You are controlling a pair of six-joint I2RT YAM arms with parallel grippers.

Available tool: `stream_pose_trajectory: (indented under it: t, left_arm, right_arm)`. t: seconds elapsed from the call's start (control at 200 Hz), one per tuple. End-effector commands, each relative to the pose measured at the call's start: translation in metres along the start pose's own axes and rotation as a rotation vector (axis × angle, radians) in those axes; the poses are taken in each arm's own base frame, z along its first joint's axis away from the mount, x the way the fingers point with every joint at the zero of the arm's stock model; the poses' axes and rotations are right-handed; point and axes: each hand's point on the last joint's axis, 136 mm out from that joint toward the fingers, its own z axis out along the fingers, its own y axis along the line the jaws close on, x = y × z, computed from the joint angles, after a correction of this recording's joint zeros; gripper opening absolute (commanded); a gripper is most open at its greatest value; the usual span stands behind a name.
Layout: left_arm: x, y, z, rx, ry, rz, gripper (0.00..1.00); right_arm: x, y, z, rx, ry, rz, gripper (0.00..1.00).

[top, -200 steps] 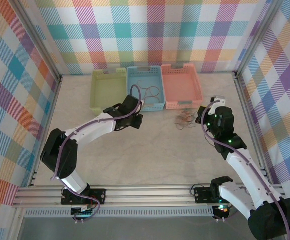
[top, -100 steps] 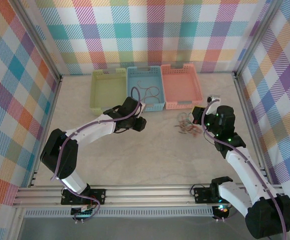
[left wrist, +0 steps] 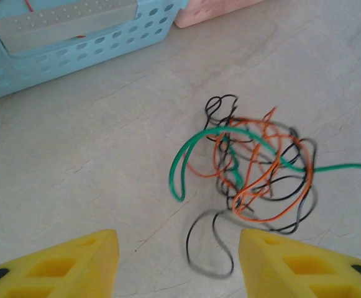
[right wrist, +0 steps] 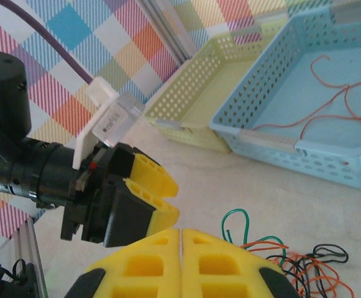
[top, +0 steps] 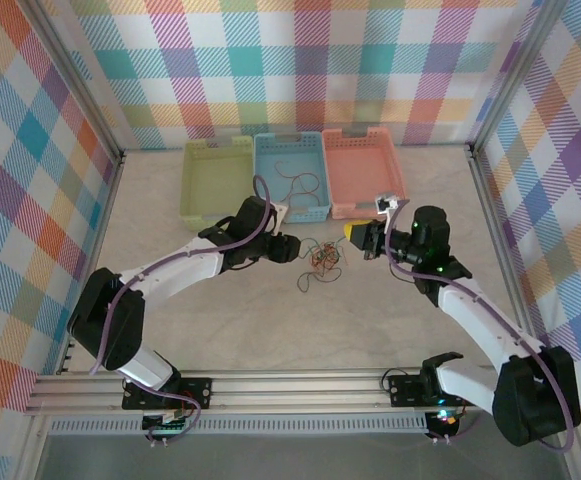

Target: Untangle the cables

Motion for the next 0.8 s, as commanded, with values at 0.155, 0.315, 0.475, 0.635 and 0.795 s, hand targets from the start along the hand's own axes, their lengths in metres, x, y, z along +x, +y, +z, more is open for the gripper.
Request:
stream_pose_trajectory:
  t: [0.155,0.315,0.475,0.635,0.795]
  left_arm:
    - [-0.002,-0.009,0.027,0.045,0.06,-0.058,0.58]
    - [0.003,-0.004,0.042,0.008,0.133,-0.095,0.59]
    - [0.002,0.005,0.058,-0.044,0.175,-0.106,0.58]
    - [0.002,0.013,0.073,-0.091,0.211,-0.106,0.52]
    - [0.0,0.018,0.085,-0.116,0.215,-0.097,0.5]
  right_arm:
    - [-0.005,-0.003,0.005,0.004,-0.026,-0.041,0.0]
    - [-0.003,-0.011,0.006,0.042,-0.03,-0.022,0.0]
    - [-0.003,-0.011,0.007,0.039,-0.03,-0.016,0.0]
    - [-0.004,-0.011,0.006,0.04,-0.032,-0.017,0.0]
    - [-0.003,-0.011,0.007,0.038,-0.029,-0.013,0.0]
